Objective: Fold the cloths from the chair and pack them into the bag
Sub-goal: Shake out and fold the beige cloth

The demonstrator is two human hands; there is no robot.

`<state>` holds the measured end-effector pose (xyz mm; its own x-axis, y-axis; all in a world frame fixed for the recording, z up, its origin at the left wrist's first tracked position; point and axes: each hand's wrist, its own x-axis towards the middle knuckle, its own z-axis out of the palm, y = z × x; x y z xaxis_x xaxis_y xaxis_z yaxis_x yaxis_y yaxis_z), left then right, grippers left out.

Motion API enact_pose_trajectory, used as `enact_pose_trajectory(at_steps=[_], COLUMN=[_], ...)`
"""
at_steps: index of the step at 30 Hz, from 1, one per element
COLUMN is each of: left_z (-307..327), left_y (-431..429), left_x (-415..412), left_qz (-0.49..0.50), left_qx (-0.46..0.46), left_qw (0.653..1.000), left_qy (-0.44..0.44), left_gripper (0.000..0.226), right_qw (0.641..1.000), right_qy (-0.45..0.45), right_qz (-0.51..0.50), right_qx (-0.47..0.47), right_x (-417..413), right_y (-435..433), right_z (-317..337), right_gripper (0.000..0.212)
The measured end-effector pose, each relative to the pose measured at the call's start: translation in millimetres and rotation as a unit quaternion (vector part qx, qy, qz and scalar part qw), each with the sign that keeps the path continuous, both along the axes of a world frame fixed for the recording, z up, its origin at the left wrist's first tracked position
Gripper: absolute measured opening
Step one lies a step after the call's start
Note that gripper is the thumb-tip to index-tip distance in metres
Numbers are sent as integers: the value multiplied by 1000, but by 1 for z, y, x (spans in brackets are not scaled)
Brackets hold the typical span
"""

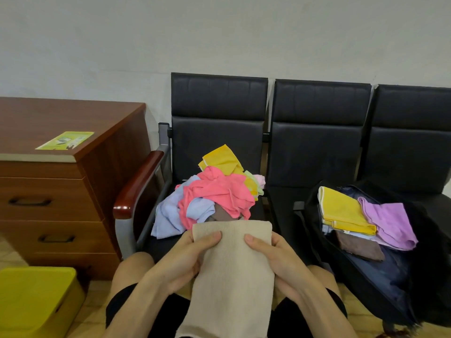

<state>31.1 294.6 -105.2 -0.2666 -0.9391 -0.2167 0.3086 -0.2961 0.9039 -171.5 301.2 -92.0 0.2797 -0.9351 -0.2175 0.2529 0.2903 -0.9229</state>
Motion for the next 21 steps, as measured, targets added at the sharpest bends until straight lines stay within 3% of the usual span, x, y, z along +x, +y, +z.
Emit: enact_pose_trajectory(at_steps=[4,8,16,18,21], left_z=[-4,-5,-5,21,76], left_y=[1,2,-5,-14,-26], left_x=[11,6,2,2,8], left_qz=[20,25,-84,-79,-56], left_qx=[-16,-18,49,-5,-173], left_qw=[996,994,988,986,968], left_qy=[-86,-106,-117,-150,-176], left_gripper=[44,28,40,48,56], right_qw=[999,997,990,990,976], right_qy=[40,62,114,136,126], right_qz=[12,26,41,40,13], right_qx=[23,34,70,7,-178], right_x=[-3,-4,-13,-18,-32], right_y=[-1,-3,-20,-27,-29], right_z=[-8,-13,-15,11,74], right_gripper=[31,31,32,38,42])
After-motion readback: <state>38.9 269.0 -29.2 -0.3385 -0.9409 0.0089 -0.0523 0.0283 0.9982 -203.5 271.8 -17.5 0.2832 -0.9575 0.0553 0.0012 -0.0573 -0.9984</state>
